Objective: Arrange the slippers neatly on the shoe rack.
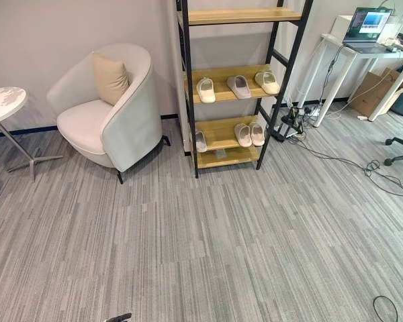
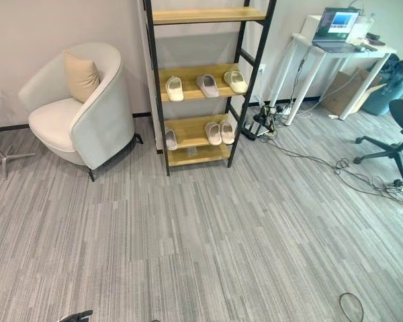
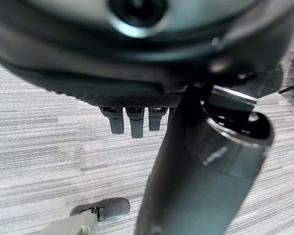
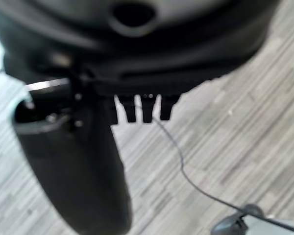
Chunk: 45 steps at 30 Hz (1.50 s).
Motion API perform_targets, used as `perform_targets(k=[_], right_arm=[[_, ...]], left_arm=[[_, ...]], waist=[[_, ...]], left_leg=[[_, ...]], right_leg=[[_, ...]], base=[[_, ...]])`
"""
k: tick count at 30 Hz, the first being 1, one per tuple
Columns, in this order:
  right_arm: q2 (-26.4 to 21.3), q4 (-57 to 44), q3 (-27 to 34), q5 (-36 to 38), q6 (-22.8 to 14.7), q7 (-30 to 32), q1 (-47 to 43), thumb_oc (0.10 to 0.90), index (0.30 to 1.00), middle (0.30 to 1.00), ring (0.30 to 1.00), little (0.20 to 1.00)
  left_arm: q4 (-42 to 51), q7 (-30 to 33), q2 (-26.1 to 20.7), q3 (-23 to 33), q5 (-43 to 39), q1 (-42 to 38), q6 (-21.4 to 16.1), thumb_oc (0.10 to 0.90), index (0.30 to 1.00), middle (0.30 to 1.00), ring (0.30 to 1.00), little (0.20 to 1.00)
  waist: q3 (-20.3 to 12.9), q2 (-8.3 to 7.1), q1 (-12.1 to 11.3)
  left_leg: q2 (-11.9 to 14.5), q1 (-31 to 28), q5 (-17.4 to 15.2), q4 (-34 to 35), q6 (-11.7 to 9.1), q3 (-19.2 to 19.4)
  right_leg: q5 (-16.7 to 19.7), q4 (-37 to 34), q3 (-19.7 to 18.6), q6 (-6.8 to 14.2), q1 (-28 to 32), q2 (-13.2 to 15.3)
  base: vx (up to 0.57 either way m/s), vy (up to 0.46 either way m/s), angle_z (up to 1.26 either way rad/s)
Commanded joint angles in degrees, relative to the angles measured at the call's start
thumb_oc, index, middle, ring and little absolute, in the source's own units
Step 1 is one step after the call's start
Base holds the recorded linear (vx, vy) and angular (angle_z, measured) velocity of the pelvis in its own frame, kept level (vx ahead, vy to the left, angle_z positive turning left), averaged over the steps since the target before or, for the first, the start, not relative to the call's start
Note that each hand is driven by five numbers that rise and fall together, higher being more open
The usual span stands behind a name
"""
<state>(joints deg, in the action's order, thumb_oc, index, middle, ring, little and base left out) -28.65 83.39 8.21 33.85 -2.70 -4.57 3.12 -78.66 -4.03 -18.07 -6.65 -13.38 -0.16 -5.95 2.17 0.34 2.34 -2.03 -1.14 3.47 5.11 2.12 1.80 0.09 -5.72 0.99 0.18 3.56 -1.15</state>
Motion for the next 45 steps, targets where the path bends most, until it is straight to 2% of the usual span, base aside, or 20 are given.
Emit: perform_targets(k=[1,9,13,20,21,23,26,27,28,31,33,37,38,40,41,45], right_arm=[[-1.6,0.7,-1.6,-1.4,-2.3,0.7,1.8,0.8,0.9,0.9,0.9,0.9],[4.6,-1.4,-6.3,-3.6,-2.5,1.3,1.2,0.8,0.9,0.9,0.9,0.9],[6.2,-2.4,-7.4,-4.1,-2.5,1.4,1.4,0.8,0.9,0.9,0.9,0.9],[6.9,-1.6,-8.4,-6.3,-1.7,1.0,2.2,0.8,0.9,0.9,0.9,0.9],[7.2,-1.0,-9.8,-8.7,-1.3,0.8,2.6,0.8,0.9,0.9,0.9,0.9],[6.9,-1.0,-11.4,-11.4,-1.1,1.0,2.3,0.8,0.9,0.9,0.9,0.9],[6.5,-2.7,-12.9,-13.1,-1.2,1.6,1.7,0.8,0.9,0.9,0.9,0.9],[6.2,-3.4,-12.9,-12.8,-1.4,1.5,1.5,0.8,0.9,0.9,0.9,0.9],[6.0,-5.1,-13.6,-12.9,-1.8,1.6,0.8,0.8,0.9,0.9,0.9,0.9],[6.0,-6.5,-14.9,-14.0,-2.3,1.9,0.1,0.8,0.9,0.9,0.9,0.9],[6.1,-7.9,-16.6,-15.2,-2.3,2.4,-1.2,0.8,0.9,0.9,0.9,0.9],[7.2,-8.6,-18.5,-16.5,-2.5,2.5,-2.3,0.8,0.9,0.9,0.9,0.9],[7.7,-8.6,-18.8,-17.1,-2.3,2.3,-2.3,0.8,0.9,0.9,0.9,0.9],[9.3,-8.4,-19.5,-18.5,-1.8,1.9,-1.2,0.8,0.9,0.9,0.9,0.9],[9.3,-8.4,-19.5,-18.5,-1.8,1.9,-1.2,0.8,0.9,0.9,0.9,0.9],[11.0,-8.1,-20.5,-20.1,-1.1,1.3,-0.8,0.8,0.9,0.9,0.9,0.9]], left_arm=[[-2.0,0.1,0.5,-0.1,1.7,-2.9,-1.4,0.8,0.9,0.9,0.9,0.9],[-0.4,1.3,2.7,-4.2,4.6,-5.4,-1.8,0.8,0.9,0.9,0.9,0.9],[0.6,1.7,3.7,-7.1,7.2,-6.1,-2.1,0.8,0.9,0.9,0.9,0.9],[1.6,1.6,4.6,-8.7,7.4,-6.7,-2.0,0.8,0.9,0.9,0.9,0.9],[2.4,1.6,4.5,-9.2,7.2,-6.8,-2.1,0.8,0.9,0.9,0.9,0.9],[3.6,1.8,4.6,-9.7,6.8,-6.9,-2.2,0.8,0.9,0.9,0.9,0.9],[4.3,2.2,5.3,-10.8,7.2,-6.8,-2.1,0.8,0.9,0.9,0.9,0.9],[4.1,2.2,5.3,-11.0,7.3,-6.8,-2.1,0.8,0.9,0.9,0.9,0.9],[3.6,2.3,5.5,-11.0,7.7,-6.2,-1.9,0.8,0.9,0.9,0.9,0.9],[2.5,2.4,5.5,-10.5,8.8,-5.5,-1.6,0.8,0.9,0.9,0.9,0.9],[1.9,2.7,5.4,-10.4,9.8,-5.1,-1.5,0.8,0.9,0.9,0.9,0.9],[1.4,2.9,5.5,-9.5,9.9,-4.5,-1.3,0.8,0.9,0.9,0.9,0.9],[1.3,2.9,5.7,-9.0,9.8,-4.1,-1.2,0.8,0.9,0.9,0.9,0.9],[0.9,3.2,5.2,-8.2,10.4,-3.5,-0.8,0.8,0.9,0.9,0.9,0.9],[0.9,3.2,5.1,-8.2,10.4,-3.5,-0.8,0.8,0.9,0.9,0.9,0.9],[1.8,3.7,4.0,-7.8,10.3,-4.0,-1.0,0.8,0.9,0.9,0.9,0.9]], waist=[[-1.1,-0.86,-0.5],[-0.1,-0.55,0.3],[0.8,-0.08,1.1],[2.8,1.19,2.3],[4.5,0.77,2.3],[6.1,0.45,1.9],[7.7,0.26,1.1],[7.9,0.13,1.0],[7.9,-0.42,0.4],[7.8,-0.6,-0.4],[8.0,-0.66,-1.6],[7.6,-0.72,-4.1],[7.0,-0.69,-4.5],[5.0,-1.98,-4.2],[5.0,-2.04,-4.3],[3.1,-4.42,-4.9]], left_leg=[[2.4,-2.4,-5.1,-0.1,-4.1,-3.6],[2.6,-1.5,-4.5,-0.1,-4.3,-3.4],[3.0,-1.4,-4.2,-0.1,-4.6,-3.3],[5.0,-1.1,-3.1,-0.4,-5.8,-3.2],[5.7,1.2,-4.6,-7.2,-6.7,-2.7],[5.8,4.0,-4.9,-13.4,-7.4,-2.4],[6.3,7.6,-2.1,-18.0,-7.2,-3.0],[6.1,8.9,-2.1,-18.2,-7.0,-3.4],[4.7,11.0,-2.7,-17.2,-6.3,-4.4],[3.1,12.1,-2.1,-15.1,-5.8,-4.6],[1.8,15.3,0.6,-13.5,-5.6,-4.3],[0.5,18.0,3.1,-9.3,-5.1,-2.7],[0.7,17.2,3.1,-8.1,-4.7,-2.7],[0.2,16.7,3.0,-8.7,-3.6,-2.8],[0.2,16.7,3.0,-8.7,-3.5,-2.8],[-0.5,16.5,-0.1,-11.2,-2.1,-1.2]], right_leg=[[-2.1,0.7,0.2,6.2,0.4,2.5],[-1.9,0.7,0.1,5.9,-0.2,2.5],[-2.0,0.7,0.0,5.4,-0.4,2.1],[-2.9,1.9,-0.5,4.0,-1.5,1.1],[-3.9,4.2,-1.2,3.2,-1.9,1.1],[-4.5,5.5,-1.2,2.6,-1.8,1.2],[-5.4,7.3,-1.1,1.7,-1.4,1.3],[-5.8,7.8,-1.1,1.6,-1.6,1.4],[-6.1,7.8,-1.7,1.7,-1.4,1.4],[-6.3,7.2,-2.3,1.7,-0.4,0.8],[-6.8,6.7,-3.2,1.7,1.2,-0.2],[-8.6,5.6,-6.6,1.3,5.0,-2.0],[-9.1,5.5,-7.4,1.3,5.7,-2.3],[-9.7,5.7,-8.2,2.0,6.7,-1.0],[-9.7,5.7,-8.2,2.0,6.7,-1.0],[-9.1,7.3,-9.4,3.7,6.6,1.3]], base=[[0.0,0.0,0.0],[-0.02,-0.045,0.0],[-0.02,-0.104,0.0],[-0.02,-0.134,0.0],[-0.04,-0.165,-0.05],[0.0,-0.179,0.01],[0.05,-0.074,-0.08],[0.13,-0.06,-0.15],[0.12,-0.042,-0.11],[0.18,-0.024,-0.05],[0.17,-0.02,-0.28],[0.25,0.008,-0.39],[0.3,0.061,-0.25],[0.39,0.109,-0.51],[0.32,0.101,-0.61],[0.3,0.1,-0.28]])
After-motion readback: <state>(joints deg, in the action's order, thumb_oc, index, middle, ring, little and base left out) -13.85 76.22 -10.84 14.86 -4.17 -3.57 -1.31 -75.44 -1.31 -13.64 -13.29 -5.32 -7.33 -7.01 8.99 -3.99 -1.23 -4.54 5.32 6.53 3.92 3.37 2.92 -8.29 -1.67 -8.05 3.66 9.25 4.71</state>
